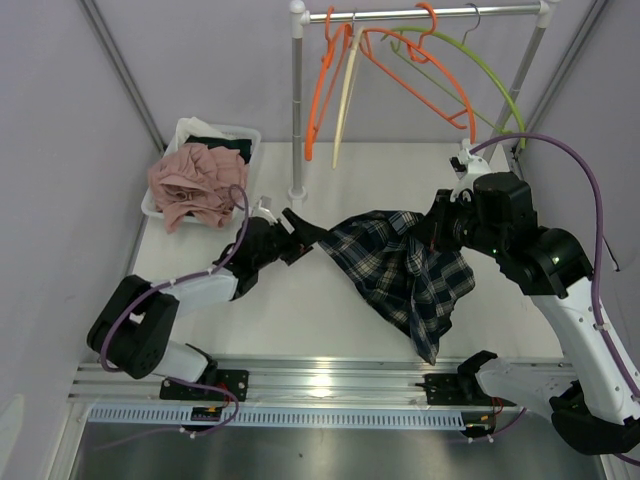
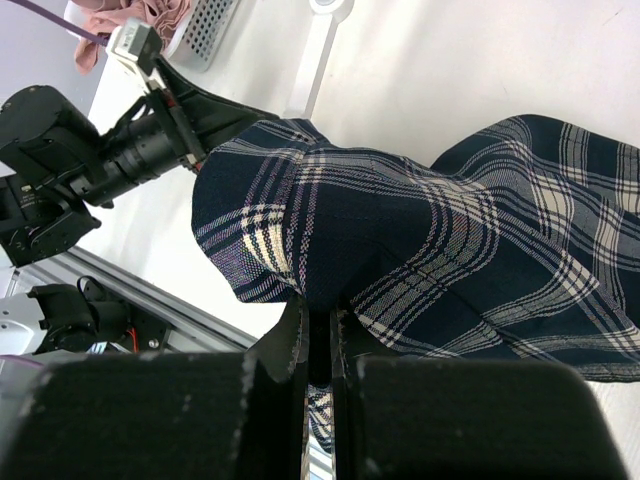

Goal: Place the skirt on the hanger

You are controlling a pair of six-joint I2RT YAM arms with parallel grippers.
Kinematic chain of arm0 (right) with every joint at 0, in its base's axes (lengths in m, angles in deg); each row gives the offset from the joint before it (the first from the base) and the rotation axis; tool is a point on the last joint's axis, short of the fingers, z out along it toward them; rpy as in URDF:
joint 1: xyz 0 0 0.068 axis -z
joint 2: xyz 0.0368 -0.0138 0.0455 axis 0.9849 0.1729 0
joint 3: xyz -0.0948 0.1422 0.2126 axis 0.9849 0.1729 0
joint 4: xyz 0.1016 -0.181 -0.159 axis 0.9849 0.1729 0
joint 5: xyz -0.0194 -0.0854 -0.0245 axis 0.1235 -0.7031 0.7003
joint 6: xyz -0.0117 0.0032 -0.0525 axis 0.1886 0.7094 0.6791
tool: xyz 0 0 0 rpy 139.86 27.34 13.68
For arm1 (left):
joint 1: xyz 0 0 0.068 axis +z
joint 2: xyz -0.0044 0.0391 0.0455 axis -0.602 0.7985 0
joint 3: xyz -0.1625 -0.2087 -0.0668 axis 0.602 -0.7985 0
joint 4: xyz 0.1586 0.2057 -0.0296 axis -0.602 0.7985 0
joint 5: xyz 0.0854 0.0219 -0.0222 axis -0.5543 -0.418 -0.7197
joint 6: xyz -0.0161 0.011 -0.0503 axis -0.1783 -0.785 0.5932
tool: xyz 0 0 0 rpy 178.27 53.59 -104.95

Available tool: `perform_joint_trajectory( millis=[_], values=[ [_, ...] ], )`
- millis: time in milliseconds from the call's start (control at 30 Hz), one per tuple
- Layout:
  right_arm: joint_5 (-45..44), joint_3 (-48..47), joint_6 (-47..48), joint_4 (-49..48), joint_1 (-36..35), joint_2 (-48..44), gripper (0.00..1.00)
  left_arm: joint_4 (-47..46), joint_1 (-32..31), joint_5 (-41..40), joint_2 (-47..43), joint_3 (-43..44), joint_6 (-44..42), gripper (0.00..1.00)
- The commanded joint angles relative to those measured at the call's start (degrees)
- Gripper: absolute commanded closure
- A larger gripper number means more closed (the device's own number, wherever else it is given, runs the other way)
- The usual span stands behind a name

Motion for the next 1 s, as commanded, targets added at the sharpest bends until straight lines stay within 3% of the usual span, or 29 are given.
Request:
perform_joint_trajectory(
  millis=[0,200,367,500,567,600,800,967],
  values=[
    [0.9,-2.4,1.2,-3.4,0.2,-1.4,0.99,1.8,-2.4,0.3,0.8,3.2,-1.8,0.16],
    [0.7,-2.4,1.2,-3.4,0.3,-1.4,0.99,0.2,-5.0,0.1,2.5,2.3,-1.0,0.25],
    [0.7,-2.6,1.3,-3.4,0.2,-1.2,0.99,-0.9,-5.7,1.3,4.4,3.7,-0.7,0.44],
    [0.6,-3.4,1.8,-3.6,0.5,-0.3,0.99,0.1,-5.7,2.6,3.5,5.2,-1.0,0.79],
    [0.5,-4.4,2.2,-3.7,1.0,0.3,0.99,3.1,-5.6,2.2,1.0,6.6,-2.7,0.88],
    [0.5,-4.8,2.4,-3.7,1.2,0.9,0.99,4.7,-5.2,2.0,0.0,7.8,-4.2,0.98],
    [3.7,-10.5,4.4,-4.0,7.1,4.8,0.98,19.7,-0.6,1.0,-8.8,14.6,-10.9,1.0],
    [11.6,-18.2,5.1,-4.1,15.1,10.4,1.0,33.9,3.7,-0.1,-13.6,28.8,-17.3,1.0]
  ],
)
